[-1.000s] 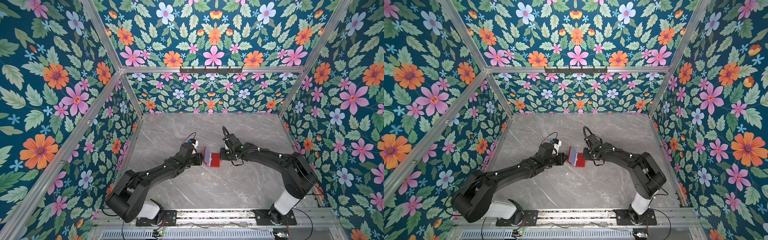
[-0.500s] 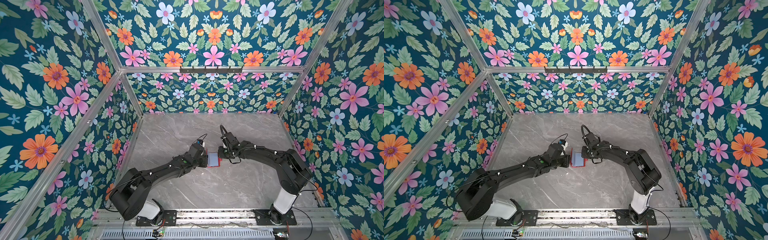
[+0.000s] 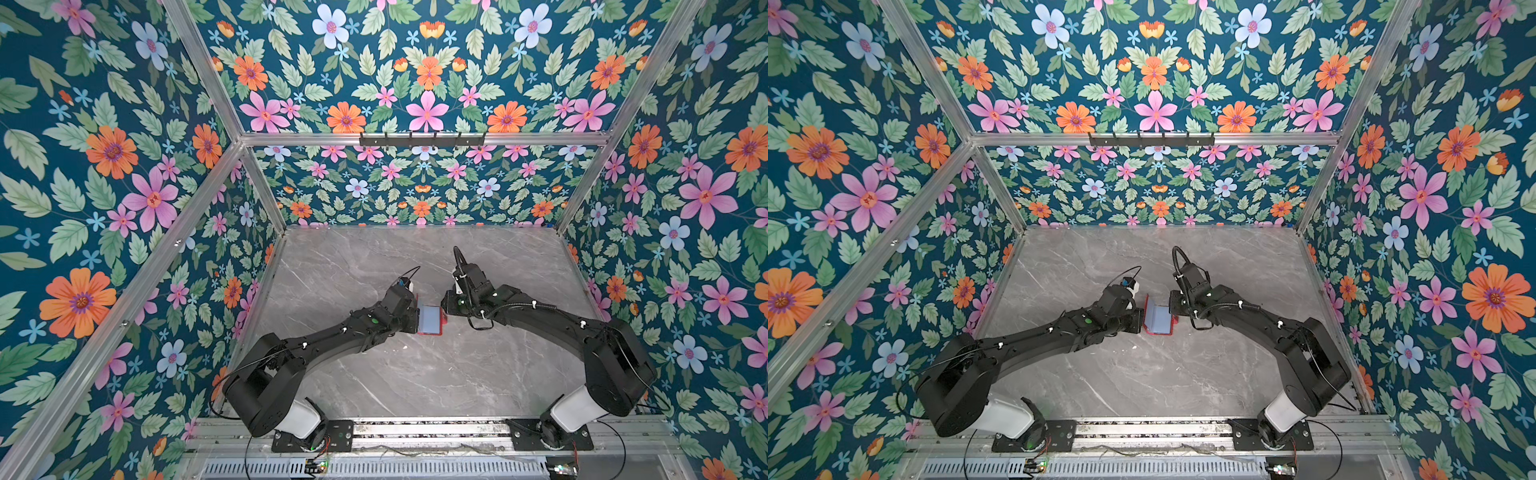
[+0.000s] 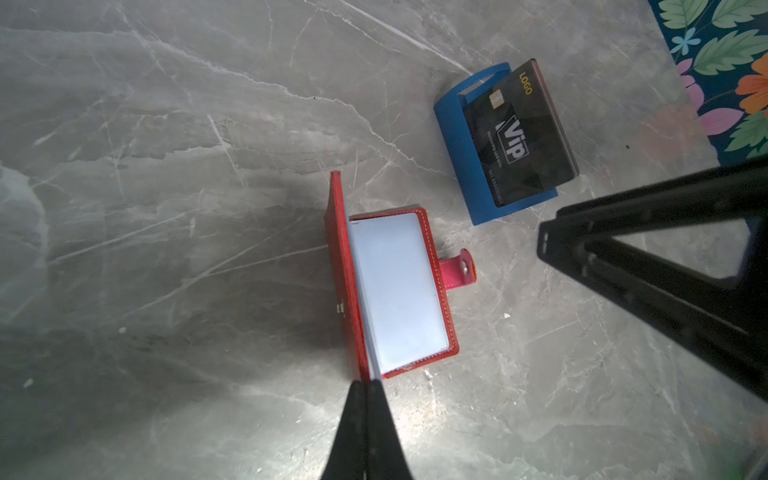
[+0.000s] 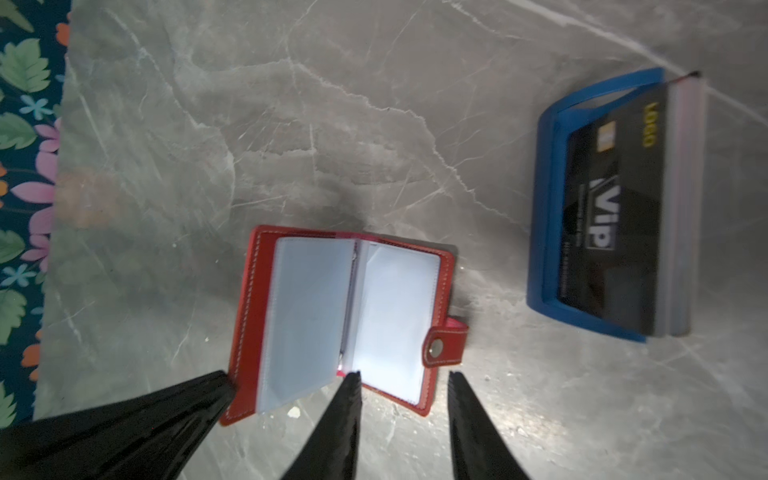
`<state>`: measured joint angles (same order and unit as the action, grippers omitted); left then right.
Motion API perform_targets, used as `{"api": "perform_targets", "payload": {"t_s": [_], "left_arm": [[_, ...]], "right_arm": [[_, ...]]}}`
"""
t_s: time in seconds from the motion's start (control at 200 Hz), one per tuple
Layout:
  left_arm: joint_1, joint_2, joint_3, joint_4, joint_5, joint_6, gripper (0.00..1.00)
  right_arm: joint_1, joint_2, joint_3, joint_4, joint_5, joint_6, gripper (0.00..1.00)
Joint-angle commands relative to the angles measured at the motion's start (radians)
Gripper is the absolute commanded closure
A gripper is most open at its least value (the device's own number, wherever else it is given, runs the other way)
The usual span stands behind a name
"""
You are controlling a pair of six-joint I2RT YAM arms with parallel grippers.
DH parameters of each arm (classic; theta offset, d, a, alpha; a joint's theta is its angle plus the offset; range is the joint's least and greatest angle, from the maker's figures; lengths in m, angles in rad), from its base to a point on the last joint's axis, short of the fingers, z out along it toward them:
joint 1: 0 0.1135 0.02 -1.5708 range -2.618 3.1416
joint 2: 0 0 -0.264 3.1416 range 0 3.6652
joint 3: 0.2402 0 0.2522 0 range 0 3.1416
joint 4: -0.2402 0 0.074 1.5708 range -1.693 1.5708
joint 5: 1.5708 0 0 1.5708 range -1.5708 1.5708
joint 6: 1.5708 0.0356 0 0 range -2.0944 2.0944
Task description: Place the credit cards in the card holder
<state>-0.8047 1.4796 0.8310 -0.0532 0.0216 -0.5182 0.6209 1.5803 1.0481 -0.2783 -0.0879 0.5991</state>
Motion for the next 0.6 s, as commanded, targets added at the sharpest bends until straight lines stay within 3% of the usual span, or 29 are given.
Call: {"api": "perform_targets", "payload": {"t_s": [0.0, 0.125, 0.295, 0.595], "left_arm": [[-0.004, -0.004, 0.006, 0.001, -0.005, 0.01, 1.0], [-0.008, -0.002, 0.006, 0.018, 0.018, 0.006, 1.0], [-0.011, 0.009, 0.002, 0.025, 0.028, 0.003, 1.0], [-0.012, -0.024, -0.071, 0.025, -0.072, -0.084, 1.0]], "right_arm": [[0.002, 0.028, 0.004, 0.052, -0.142, -0.004, 0.69], [0.003, 0.102, 0.003, 0.082, -0.192, 0.017, 0.75], [0.003, 0.166, 0.004, 0.064, -0.139, 0.036, 0.76], [0.003, 0.22, 0.021, 0.028, -0.108, 0.028, 0.79]]}}
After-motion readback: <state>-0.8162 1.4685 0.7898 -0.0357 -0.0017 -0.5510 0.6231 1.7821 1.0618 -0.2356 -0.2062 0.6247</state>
